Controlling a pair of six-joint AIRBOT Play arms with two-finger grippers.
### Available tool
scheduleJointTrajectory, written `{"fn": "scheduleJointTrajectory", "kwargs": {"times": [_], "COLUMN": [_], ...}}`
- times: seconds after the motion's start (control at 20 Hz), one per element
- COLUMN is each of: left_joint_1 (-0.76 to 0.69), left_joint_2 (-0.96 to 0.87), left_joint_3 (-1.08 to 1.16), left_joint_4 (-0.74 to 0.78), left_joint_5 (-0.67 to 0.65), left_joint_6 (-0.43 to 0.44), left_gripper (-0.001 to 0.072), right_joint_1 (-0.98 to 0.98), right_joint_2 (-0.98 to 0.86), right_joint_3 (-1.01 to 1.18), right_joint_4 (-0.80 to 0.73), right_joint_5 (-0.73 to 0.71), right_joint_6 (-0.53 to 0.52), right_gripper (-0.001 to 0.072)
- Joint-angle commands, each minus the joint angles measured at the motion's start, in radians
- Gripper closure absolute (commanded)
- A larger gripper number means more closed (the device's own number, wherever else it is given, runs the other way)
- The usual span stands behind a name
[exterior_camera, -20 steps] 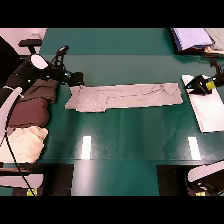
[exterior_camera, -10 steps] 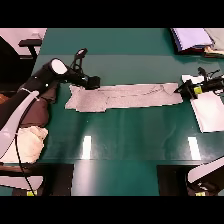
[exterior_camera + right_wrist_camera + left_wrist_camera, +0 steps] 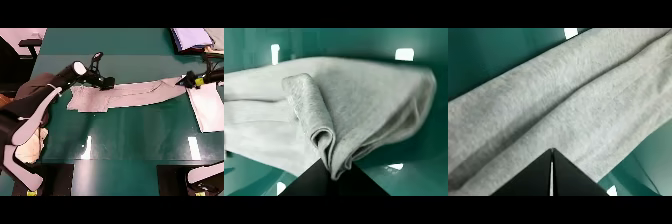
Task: Fold the shirts.
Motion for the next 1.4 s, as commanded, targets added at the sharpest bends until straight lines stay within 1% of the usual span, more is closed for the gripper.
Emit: {"fn": "scheduleJointTrajectory", "kwargs": {"times": [0.0, 0.1, 0.2, 0.3, 0.4, 0.5, 0.7, 0.8, 0.9, 1.1, 1.2, 1.25, 1.3, 1.35], "left_joint_1": [-0.047, -0.074, -0.093, -0.104, -0.106, -0.106, -0.085, -0.040, 0.030, 0.229, 0.328, 0.370, 0.411, 0.444], "left_joint_2": [-0.115, -0.167, -0.201, -0.214, -0.215, -0.215, -0.214, -0.204, -0.148, 0.078, 0.200, 0.253, 0.306, 0.346], "left_joint_3": [0.124, 0.180, 0.211, 0.221, 0.221, 0.221, 0.221, 0.239, 0.241, 0.241, 0.241, 0.241, 0.241, 0.241], "left_joint_4": [-0.011, -0.010, -0.011, -0.008, 0.005, 0.050, 0.057, 0.059, 0.085, 0.198, 0.233, 0.248, 0.260, 0.264], "left_joint_5": [-0.010, -0.016, -0.015, -0.019, -0.023, -0.026, -0.032, -0.100, -0.153, -0.229, -0.248, -0.250, -0.251, -0.251], "left_joint_6": [-0.001, -0.016, -0.016, -0.017, -0.028, -0.083, -0.086, -0.086, -0.084, -0.051, -0.032, -0.033, -0.033, -0.033], "left_gripper": [0.0686, 0.0686, 0.0686, 0.0686, 0.0686, 0.0686, 0.0686, 0.0686, 0.0686, 0.0686, 0.0685, 0.0685, 0.0686, 0.0685], "right_joint_1": [0.082, 0.157, 0.225, 0.293, 0.356, 0.411, 0.501, 0.538, 0.574, 0.710, 0.808, 0.863, 0.909, 0.951], "right_joint_2": [0.092, 0.113, 0.114, 0.112, 0.112, 0.111, 0.111, 0.111, 0.111, 0.068, 0.009, -0.029, -0.066, -0.116], "right_joint_3": [0.109, 0.188, 0.253, 0.294, 0.316, 0.328, 0.328, 0.328, 0.328, 0.328, 0.328, 0.328, 0.331, 0.362], "right_joint_4": [0.005, 0.027, 0.130, 0.185, 0.187, 0.187, 0.188, 0.198, 0.214, 0.213, 0.214, 0.214, 0.214, 0.205], "right_joint_5": [0.066, 0.077, 0.081, 0.075, 0.072, 0.059, 0.000, -0.038, -0.075, -0.177, -0.258, -0.314, -0.367, -0.387], "right_joint_6": [0.032, 0.055, 0.058, 0.059, 0.065, 0.068, 0.079, 0.078, 0.071, 0.043, -0.002, -0.008, -0.021, -0.057], "right_gripper": [0.0700, 0.0700, 0.0700, 0.0700, 0.0700, 0.0700, 0.0700, 0.0700, 0.0700, 0.0699, 0.0696, 0.0670, 0.0579, 0.0530]}}
